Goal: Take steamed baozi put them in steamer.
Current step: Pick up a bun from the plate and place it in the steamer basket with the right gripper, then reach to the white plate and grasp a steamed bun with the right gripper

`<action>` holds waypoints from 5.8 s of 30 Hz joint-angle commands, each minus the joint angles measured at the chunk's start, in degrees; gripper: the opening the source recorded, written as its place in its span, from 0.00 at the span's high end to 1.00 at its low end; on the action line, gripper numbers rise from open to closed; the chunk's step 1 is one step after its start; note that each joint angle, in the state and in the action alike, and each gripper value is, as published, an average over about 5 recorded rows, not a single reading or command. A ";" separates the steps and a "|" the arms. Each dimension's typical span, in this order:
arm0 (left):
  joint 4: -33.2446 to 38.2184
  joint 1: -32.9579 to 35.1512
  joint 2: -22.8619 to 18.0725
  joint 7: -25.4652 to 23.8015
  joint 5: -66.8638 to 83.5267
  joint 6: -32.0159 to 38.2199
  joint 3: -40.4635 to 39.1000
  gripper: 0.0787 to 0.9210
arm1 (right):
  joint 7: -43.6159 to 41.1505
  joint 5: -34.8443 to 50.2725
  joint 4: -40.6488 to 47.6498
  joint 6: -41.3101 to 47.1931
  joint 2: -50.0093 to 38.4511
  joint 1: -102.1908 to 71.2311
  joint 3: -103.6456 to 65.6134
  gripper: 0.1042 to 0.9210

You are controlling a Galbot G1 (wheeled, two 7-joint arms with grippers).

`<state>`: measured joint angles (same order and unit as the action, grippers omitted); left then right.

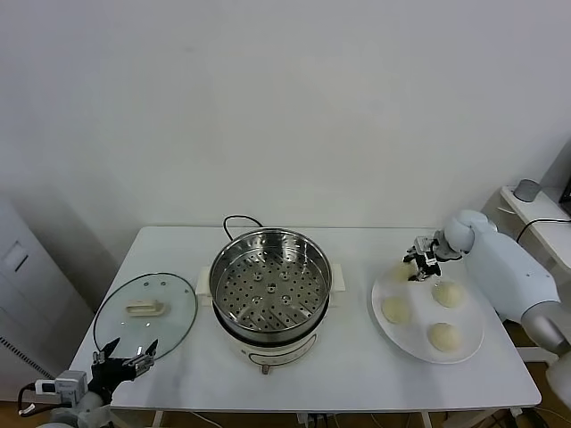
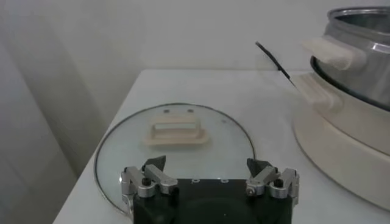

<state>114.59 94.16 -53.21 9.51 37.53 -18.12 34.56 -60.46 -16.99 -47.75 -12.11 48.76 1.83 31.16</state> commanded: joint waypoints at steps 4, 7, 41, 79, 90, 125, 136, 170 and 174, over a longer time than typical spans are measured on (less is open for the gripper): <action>-0.01 -0.04 -0.02 0.19 -0.30 -0.11 -0.17 0.12 | -6.55 19.60 -12.59 -8.95 -3.25 23.14 18.98 0.53; 0.02 0.07 0.04 0.32 -0.31 -0.13 -0.23 0.12 | -8.45 21.88 -11.43 -13.41 0.44 26.96 21.29 0.53; -0.36 -0.36 0.69 1.00 -0.32 -0.05 -0.72 0.12 | -9.46 -5.66 -17.39 -37.89 25.77 20.37 18.41 0.51; -0.29 0.02 0.35 1.21 -0.30 0.29 -0.62 0.12 | -7.74 -13.23 -11.78 -37.89 28.50 12.20 14.41 0.36; 0.12 0.46 0.25 1.26 -0.30 0.32 -0.62 0.12 | -14.36 21.08 -11.39 -26.89 17.18 31.75 28.00 0.12; 1.25 -0.01 0.10 1.54 -0.21 -0.10 -0.41 0.12 | -8.38 30.96 -17.50 6.99 -9.20 20.66 41.96 0.12; 1.21 -0.06 -0.06 1.55 -0.21 -0.16 -0.49 0.12 | -5.43 25.72 -13.39 7.07 -6.61 10.93 34.76 0.12; 0.76 0.29 -0.20 1.58 -0.38 0.00 -0.48 0.12 | -3.08 18.33 -7.20 5.75 -2.41 1.75 23.67 0.46; 0.90 0.33 -0.21 1.65 -0.38 -0.09 -0.42 0.12 | -3.80 20.78 -9.13 6.47 -3.71 4.06 26.01 0.49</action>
<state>115.43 94.48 -53.43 11.15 37.16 -18.17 34.12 -64.10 2.68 -55.90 -5.94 45.69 5.07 56.98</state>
